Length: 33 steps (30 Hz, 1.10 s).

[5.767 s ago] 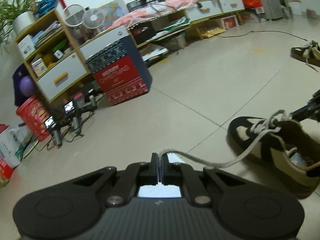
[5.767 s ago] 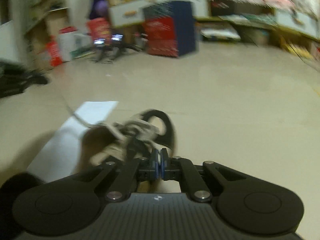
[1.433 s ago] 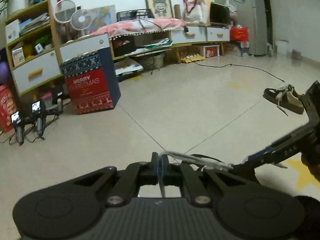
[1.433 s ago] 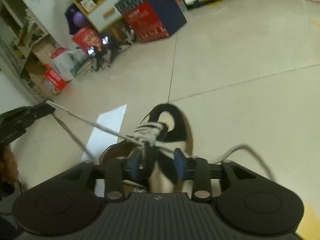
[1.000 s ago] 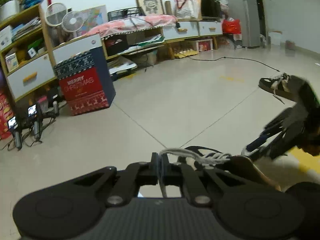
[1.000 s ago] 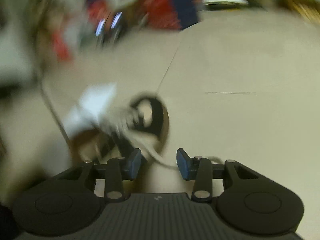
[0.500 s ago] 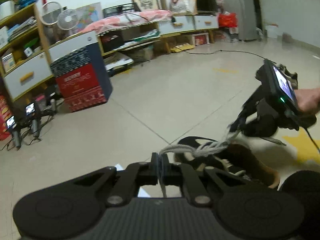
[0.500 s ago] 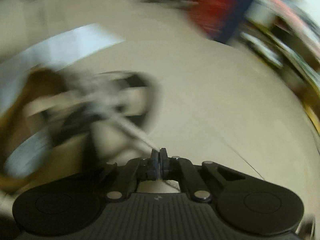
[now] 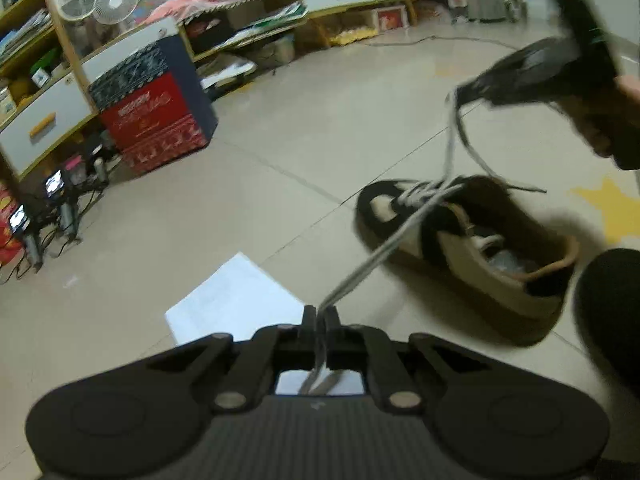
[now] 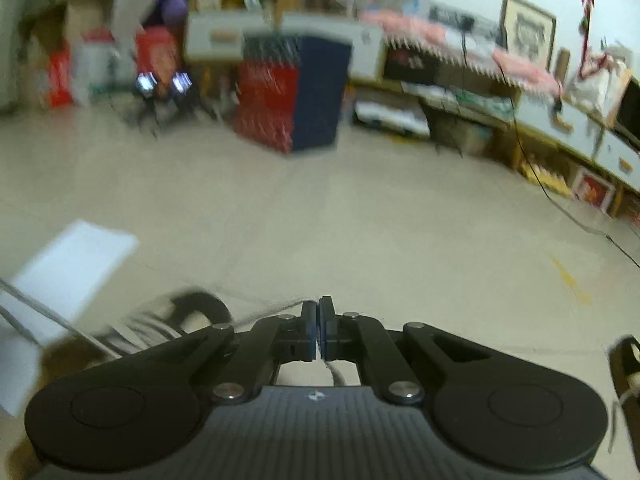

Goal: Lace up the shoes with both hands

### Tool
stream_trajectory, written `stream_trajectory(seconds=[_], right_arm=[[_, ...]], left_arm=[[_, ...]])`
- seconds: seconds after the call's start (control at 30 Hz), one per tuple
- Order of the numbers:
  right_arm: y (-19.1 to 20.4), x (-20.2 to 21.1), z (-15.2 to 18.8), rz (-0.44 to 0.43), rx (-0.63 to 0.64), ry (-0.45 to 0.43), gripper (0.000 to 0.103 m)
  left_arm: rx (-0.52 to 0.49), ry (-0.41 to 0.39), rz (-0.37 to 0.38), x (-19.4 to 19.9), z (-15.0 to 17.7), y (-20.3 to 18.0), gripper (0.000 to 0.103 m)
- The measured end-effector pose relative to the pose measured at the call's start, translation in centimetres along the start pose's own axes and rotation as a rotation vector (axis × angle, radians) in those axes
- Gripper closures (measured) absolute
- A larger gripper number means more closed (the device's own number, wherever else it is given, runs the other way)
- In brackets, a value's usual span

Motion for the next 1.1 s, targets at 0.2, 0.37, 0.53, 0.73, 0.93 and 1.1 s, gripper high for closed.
stream_trajectory(seconds=[0.2,0.37,0.53,0.73,0.93,1.1], right_arm=[[1.0,2.2,-1.7,-0.025,-0.016,-0.141,0.101],[1.4,3.3,-3.1,-0.087,-0.02,-0.19,0.101],[1.3,4.0,-3.2,-0.114,-0.052,-0.176,0.101],[0.8,3.6,-2.0,-0.087,-0.032,-0.096,0.099],[0.8,5.8,-1.6,-0.143,-0.028,-0.05,0.065],[5.6,8.3,-0.1,-0.314,0.114,-0.046,0.065]], left_arm=[[0.028,-0.002,0.08,0.5,0.3,-1.2,0.097],[-0.007,0.045,0.064,-0.2,1.4,-1.4,0.095],[0.043,0.088,0.02,-0.4,2.9,0.9,0.091],[0.092,0.093,-0.017,-0.1,3.6,2.7,0.091],[0.079,0.081,-0.031,0.0,3.1,2.6,0.088],[0.12,0.048,-0.036,0.5,2.0,3.9,0.083]])
Point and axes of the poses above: each gripper's, at about its wrist camera, not at the fingertips, and x roughly against the way its jaws point, y to its left, z to its underside, the point moved 10 cm from there along -x, roughly the way its jaws point, and after that the axes turned 12 degrees about z, right-handed, at the moved point
